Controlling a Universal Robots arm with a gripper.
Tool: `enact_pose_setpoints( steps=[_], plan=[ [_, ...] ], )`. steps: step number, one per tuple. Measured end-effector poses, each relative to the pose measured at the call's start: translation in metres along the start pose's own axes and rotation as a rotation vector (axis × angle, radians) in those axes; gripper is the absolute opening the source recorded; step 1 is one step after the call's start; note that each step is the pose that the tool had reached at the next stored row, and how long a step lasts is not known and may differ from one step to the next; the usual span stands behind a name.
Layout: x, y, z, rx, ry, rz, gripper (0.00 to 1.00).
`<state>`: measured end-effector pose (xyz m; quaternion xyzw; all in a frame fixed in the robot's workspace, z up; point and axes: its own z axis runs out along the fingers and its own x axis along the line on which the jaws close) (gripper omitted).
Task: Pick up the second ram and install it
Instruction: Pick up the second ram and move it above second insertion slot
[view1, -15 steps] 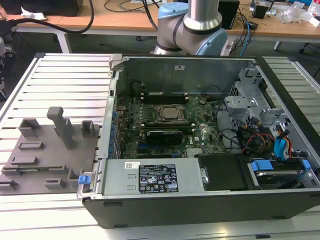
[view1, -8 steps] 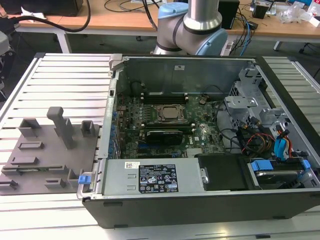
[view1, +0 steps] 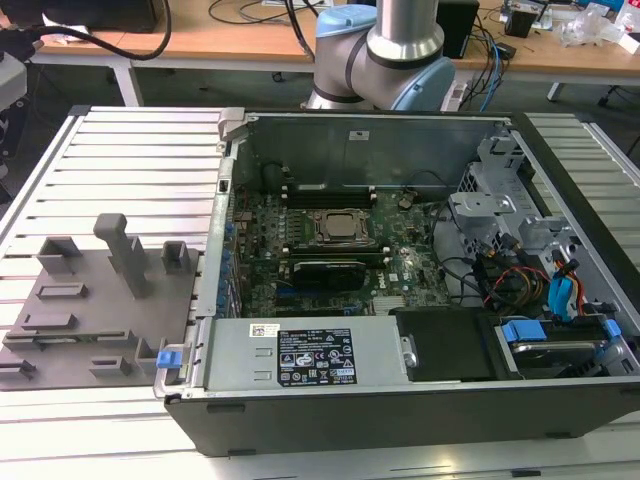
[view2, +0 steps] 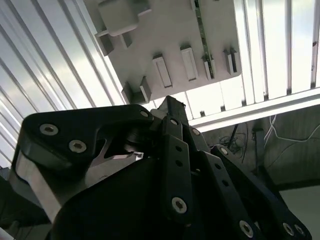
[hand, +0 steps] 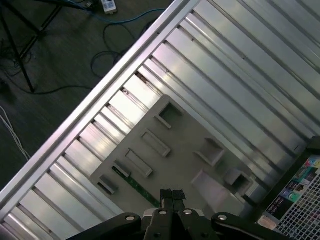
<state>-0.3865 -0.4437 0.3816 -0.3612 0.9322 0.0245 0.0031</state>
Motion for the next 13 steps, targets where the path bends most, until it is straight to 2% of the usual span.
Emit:
enact_pose_setpoints(
  steps=[2,8,13],
  plan=[
    [0.0000,0.0000,0.0000,-0.0004,0.0007,-0.017,0.11],
    [0.0000,0.0000,0.0000,-0.0025,0.0047,-0.107,0.11],
    [0.0000,0.0000,0.0000,-0.0037,0.0069,-0.158,0.11]
  ],
)
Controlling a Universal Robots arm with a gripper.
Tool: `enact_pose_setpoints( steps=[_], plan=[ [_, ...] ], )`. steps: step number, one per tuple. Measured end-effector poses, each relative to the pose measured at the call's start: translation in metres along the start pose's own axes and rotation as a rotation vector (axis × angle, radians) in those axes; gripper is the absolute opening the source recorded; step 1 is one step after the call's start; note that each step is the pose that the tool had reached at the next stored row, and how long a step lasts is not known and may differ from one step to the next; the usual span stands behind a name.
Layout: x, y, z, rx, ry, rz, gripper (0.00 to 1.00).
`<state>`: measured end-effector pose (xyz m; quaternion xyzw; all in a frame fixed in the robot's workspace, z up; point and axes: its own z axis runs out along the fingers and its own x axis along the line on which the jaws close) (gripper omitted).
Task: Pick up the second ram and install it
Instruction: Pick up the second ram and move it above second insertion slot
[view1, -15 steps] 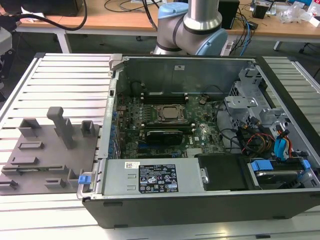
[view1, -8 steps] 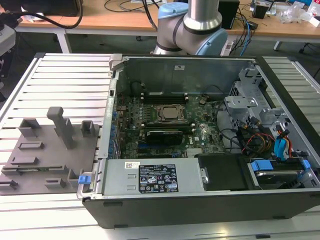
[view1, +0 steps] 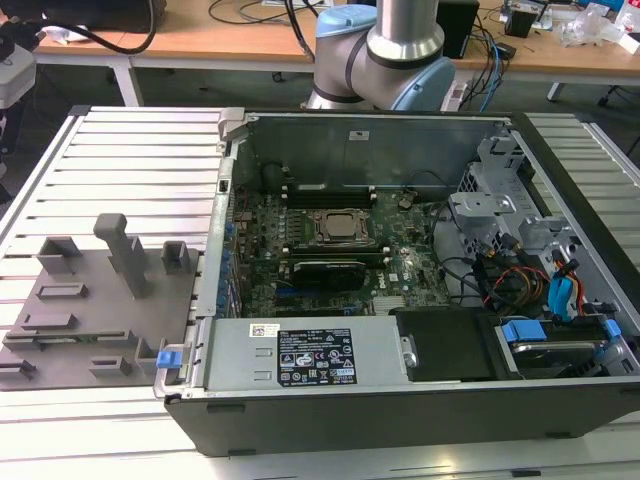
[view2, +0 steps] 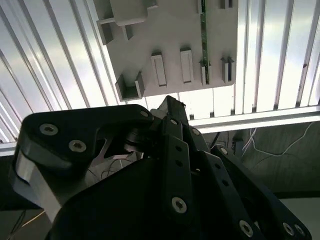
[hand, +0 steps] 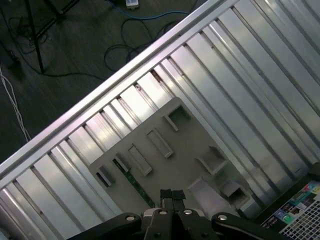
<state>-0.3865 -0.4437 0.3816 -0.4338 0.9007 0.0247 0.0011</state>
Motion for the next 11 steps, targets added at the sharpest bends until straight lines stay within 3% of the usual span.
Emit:
enact_pose_setpoints(
  steps=[11],
  plan=[
    [0.0000,0.0000,0.0000,-0.0027,0.0050,-0.116,0.11]
  ],
)
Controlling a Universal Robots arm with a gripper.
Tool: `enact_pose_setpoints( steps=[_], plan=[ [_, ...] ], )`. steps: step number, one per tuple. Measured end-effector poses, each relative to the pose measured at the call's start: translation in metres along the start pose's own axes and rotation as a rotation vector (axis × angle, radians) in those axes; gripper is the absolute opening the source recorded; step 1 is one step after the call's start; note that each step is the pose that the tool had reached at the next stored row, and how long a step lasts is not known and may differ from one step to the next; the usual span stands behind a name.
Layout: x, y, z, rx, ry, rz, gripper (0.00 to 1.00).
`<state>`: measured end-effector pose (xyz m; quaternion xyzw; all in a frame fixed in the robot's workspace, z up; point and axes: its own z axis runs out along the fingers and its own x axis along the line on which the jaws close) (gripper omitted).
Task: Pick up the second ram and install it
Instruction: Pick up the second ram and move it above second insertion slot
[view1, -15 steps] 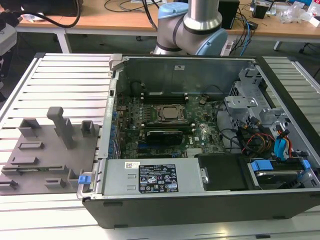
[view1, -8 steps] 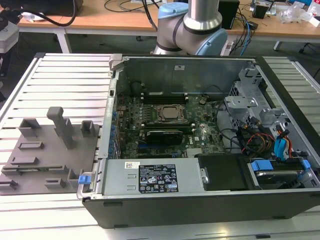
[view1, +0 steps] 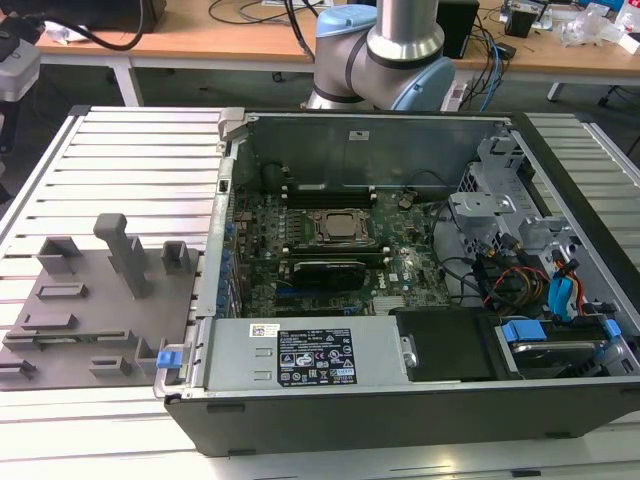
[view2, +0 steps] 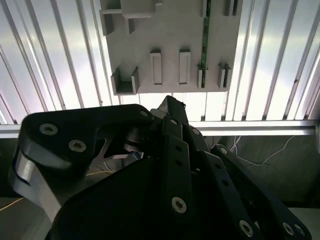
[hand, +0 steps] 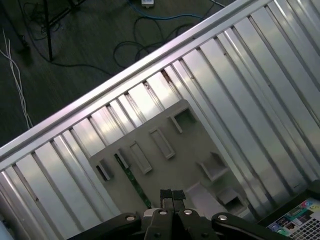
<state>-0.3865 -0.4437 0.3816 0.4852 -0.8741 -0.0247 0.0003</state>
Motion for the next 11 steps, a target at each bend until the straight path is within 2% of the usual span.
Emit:
enact_pose_setpoints(
  steps=[1,11],
  plan=[
    [0.0000,0.0000,0.0000,-0.0005,0.0009,-0.020,0.11],
    [0.0000,0.0000,0.0000,-0.0026,0.0049,-0.112,0.11]
  ],
)
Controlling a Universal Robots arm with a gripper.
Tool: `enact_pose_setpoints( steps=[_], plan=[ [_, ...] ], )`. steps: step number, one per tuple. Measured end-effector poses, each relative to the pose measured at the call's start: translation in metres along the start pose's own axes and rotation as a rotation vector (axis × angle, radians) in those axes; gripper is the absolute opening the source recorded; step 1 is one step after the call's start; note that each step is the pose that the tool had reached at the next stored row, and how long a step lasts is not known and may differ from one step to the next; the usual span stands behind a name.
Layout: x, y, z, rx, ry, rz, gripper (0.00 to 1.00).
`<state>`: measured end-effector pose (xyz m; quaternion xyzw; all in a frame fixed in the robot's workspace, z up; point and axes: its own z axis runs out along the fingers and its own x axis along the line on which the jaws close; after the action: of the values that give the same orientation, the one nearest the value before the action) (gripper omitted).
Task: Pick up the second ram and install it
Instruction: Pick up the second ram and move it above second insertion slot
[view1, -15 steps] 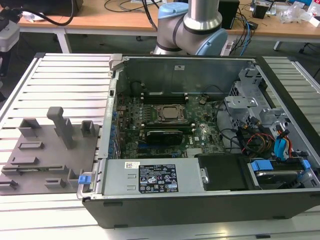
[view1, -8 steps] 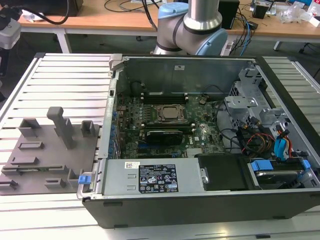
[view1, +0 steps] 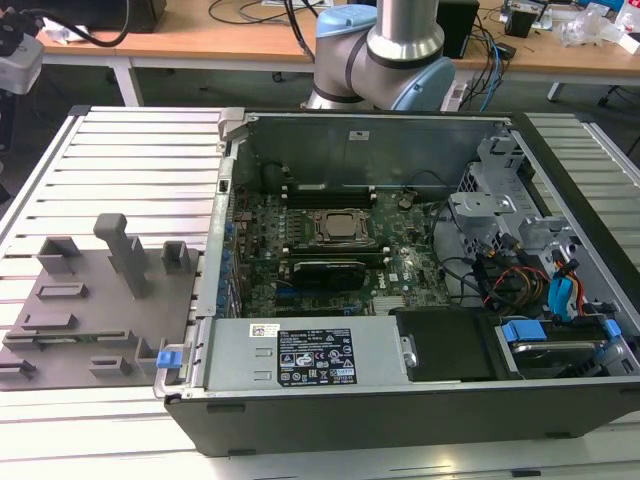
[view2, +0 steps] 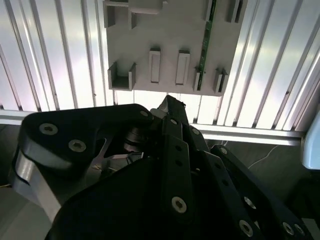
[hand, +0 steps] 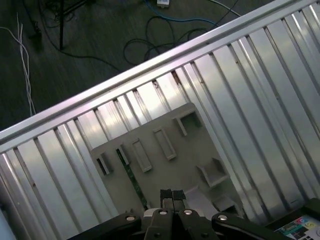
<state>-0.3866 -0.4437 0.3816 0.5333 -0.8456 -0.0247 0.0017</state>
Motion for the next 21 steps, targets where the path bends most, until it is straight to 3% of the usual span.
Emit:
enact_pose_setpoints(
  steps=[21],
  plan=[
    [0.0000,0.0000,0.0000,-0.0055,0.0102,-0.232,0.11]
  ],
)
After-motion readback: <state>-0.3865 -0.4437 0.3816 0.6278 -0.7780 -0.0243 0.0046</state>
